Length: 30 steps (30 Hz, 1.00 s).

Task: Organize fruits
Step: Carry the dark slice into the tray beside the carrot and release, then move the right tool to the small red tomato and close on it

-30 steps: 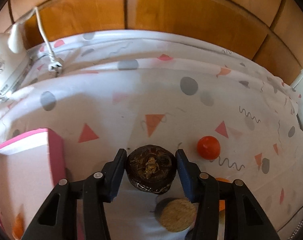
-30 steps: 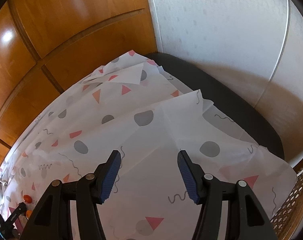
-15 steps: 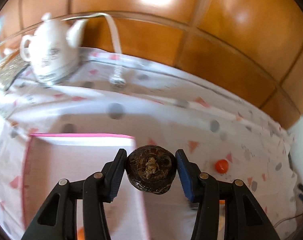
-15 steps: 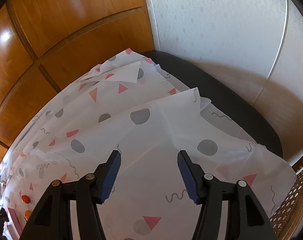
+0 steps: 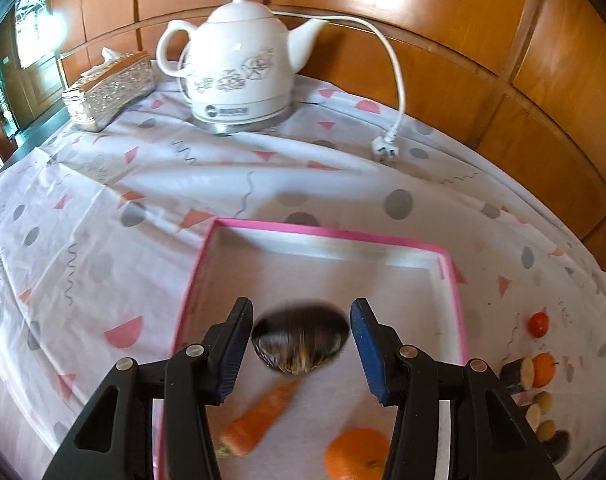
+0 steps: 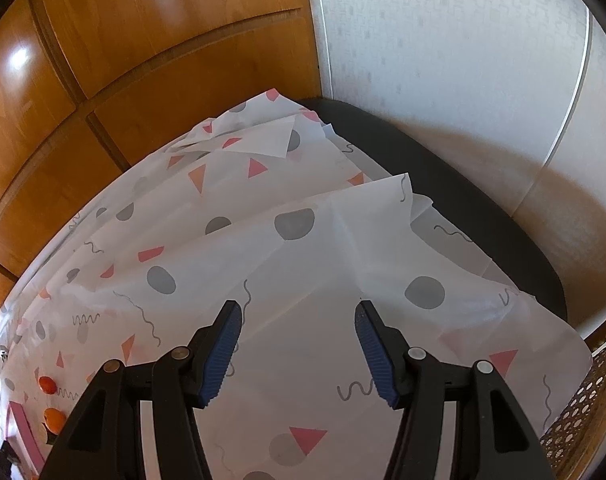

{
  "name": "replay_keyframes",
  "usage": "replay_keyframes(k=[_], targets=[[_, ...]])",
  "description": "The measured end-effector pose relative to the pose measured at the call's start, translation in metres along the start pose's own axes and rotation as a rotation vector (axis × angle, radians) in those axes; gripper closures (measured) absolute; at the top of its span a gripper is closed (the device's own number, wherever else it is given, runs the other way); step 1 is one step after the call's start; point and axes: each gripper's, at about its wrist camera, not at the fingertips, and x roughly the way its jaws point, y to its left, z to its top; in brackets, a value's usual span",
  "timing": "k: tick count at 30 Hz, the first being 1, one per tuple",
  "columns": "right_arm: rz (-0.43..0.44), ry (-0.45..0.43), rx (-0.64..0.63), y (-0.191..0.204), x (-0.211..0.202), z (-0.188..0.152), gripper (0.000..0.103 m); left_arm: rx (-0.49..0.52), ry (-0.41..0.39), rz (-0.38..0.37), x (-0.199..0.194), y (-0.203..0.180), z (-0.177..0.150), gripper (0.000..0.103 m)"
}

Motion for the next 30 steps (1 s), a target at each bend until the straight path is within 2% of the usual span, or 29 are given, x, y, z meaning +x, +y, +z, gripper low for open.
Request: replay_keyframes(k=[4, 9, 11, 12, 16, 19, 22, 26, 30], targets=[[-0.009, 0.005, -0.014, 0.002, 0.001, -0.002, 0.043, -0.007, -0.015, 0.008, -0.009, 0.010, -0.005, 0.046], [-0.010, 0.011, -0.027, 0.005, 0.000, -0.005, 0.043, -0.010, -0.043, 0.017, -0.026, 0.019, -0.017, 0.044], [0.033, 0.011, -0.043, 0.009, -0.001, -0.006, 0.043, -0.016, -0.055, 0.013, -0.035, 0.023, -0.024, 0.040], [0.071, 0.007, -0.071, 0.015, -0.002, -0.007, 0.043, -0.015, -0.063, 0.010, -0.040, 0.026, -0.029, 0.040], [0.135, 0.012, -0.226, 0.048, -0.004, -0.018, 0.043, -0.013, -0.072, 0.002, -0.052, 0.033, -0.042, 0.039], [0.160, 0.004, -0.329, 0.068, -0.008, -0.028, 0.043, -0.019, -0.077, -0.002, -0.059, 0.039, -0.052, 0.039], [0.209, 0.013, -0.387, 0.079, -0.010, -0.035, 0.043, -0.003, -0.089, 0.002, -0.067, 0.041, -0.059, 0.039], [0.281, 0.019, -0.492, 0.100, -0.015, -0.048, 0.043, 0.012, -0.103, 0.005, -0.076, 0.046, -0.068, 0.033], [0.316, 0.032, -0.601, 0.118, -0.018, -0.063, 0.051, 0.022, -0.101, 0.009, -0.082, 0.050, -0.077, 0.032]])
